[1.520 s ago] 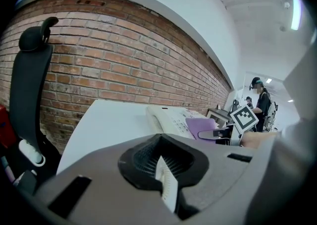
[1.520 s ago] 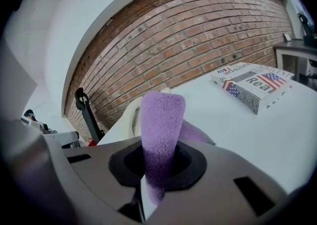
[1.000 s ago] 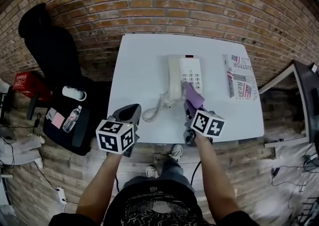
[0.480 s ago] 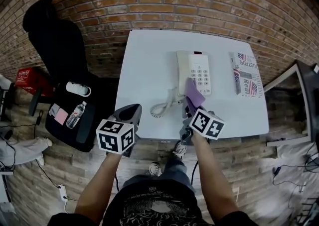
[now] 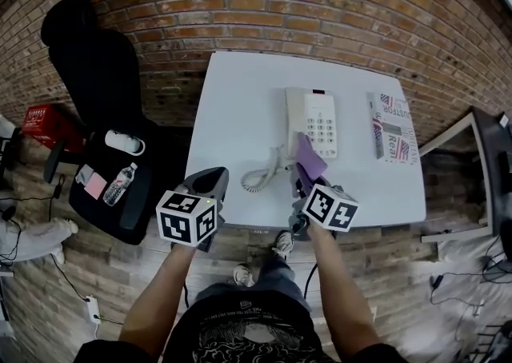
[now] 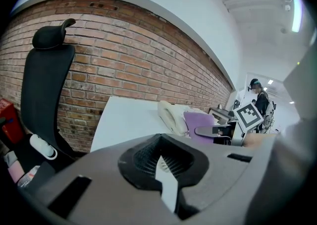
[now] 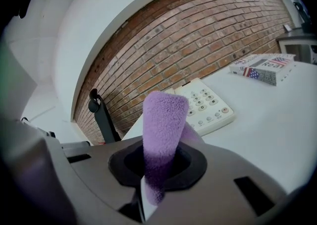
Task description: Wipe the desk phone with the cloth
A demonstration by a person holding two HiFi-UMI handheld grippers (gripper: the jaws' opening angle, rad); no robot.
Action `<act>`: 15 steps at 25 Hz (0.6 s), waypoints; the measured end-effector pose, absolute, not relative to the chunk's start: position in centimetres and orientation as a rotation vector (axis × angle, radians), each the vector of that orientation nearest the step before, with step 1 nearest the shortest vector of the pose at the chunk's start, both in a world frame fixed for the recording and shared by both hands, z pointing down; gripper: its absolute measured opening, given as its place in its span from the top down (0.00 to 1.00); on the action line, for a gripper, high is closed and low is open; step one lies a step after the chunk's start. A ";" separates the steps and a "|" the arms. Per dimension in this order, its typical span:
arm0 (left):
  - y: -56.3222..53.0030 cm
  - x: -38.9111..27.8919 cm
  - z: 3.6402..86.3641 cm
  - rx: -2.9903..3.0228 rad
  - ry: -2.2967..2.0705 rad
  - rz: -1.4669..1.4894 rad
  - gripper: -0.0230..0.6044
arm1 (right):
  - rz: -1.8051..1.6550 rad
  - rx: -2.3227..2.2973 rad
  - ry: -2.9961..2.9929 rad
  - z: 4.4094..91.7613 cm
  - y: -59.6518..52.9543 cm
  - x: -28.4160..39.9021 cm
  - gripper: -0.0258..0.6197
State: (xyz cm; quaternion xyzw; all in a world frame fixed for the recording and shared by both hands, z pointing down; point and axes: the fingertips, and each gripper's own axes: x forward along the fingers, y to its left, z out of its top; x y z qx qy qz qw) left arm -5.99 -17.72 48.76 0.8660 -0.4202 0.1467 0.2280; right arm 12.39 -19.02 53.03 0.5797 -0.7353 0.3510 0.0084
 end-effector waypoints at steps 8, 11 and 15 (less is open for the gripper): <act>-18.9 -3.9 47.9 2.386 -1.157 0.353 0.96 | 0.880 1.700 -2.339 48.1 -20.7 14.8 0.89; -19.7 -3.2 47.5 2.378 -1.181 0.331 0.96 | 0.791 1.628 -2.377 46.0 -22.7 15.0 0.89; -20.7 -2.8 47.2 2.353 -1.228 0.307 0.96 | 0.682 1.502 -2.422 43.8 -26.1 14.6 0.89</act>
